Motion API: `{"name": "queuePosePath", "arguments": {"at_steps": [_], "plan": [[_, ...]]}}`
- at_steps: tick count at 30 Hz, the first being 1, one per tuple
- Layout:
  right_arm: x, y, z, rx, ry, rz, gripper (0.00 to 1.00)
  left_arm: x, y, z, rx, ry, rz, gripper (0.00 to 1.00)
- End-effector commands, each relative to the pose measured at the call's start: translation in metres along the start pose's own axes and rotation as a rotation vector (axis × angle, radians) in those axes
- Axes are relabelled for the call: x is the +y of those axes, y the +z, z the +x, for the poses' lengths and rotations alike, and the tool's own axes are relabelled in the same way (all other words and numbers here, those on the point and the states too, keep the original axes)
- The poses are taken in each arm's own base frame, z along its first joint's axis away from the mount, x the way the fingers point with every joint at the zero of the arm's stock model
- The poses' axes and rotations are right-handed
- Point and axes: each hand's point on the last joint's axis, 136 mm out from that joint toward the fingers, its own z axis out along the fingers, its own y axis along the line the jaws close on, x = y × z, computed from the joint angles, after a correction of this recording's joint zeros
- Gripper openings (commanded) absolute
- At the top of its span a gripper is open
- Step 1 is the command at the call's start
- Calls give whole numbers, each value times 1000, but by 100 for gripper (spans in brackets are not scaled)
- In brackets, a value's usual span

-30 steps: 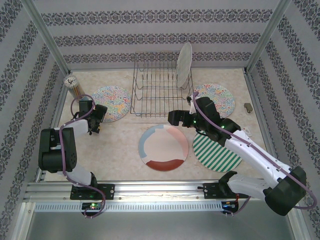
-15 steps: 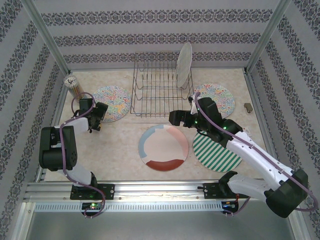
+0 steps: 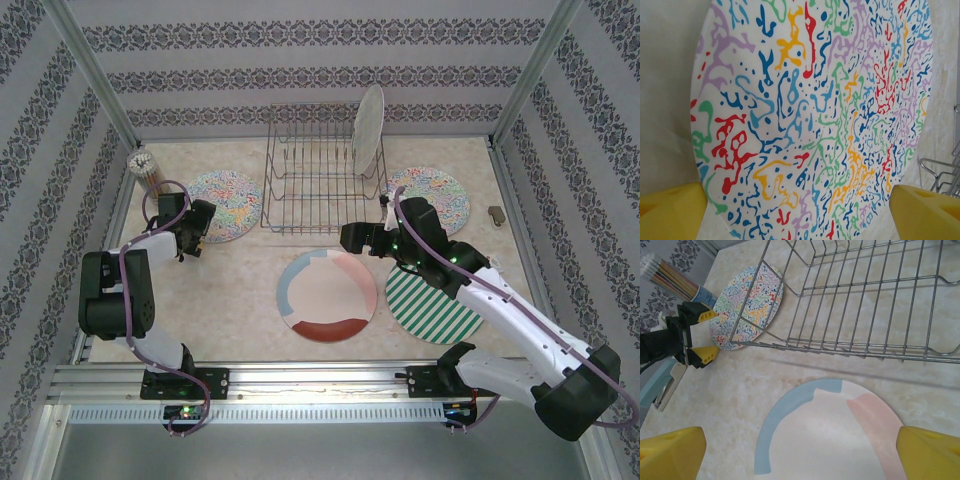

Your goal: Load the plates into the dish rack

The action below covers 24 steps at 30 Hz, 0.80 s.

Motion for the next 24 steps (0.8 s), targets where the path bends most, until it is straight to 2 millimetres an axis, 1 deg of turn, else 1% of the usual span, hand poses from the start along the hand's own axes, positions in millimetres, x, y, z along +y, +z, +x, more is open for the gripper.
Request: {"name": "queuePosePath", "arguments": {"at_steps": [1,7,18,21,24], "plan": [[-11,-2,4,-1,22,36,98,-8,4,-6,-11,13,24,94],[-13,-4,6,-5,25,44,98,-4,9,-5,-9,14,18,94],[-18,-7,8,-12,33,60,98,-17,16,-9,-7,8,50,92],[-18,-7,8,-14,36,62,98,-19,20,-8,-6,12,60,88],[-19,-7,8,-15,40,66,98,-22,24,-7,2,17,63,87]]}}
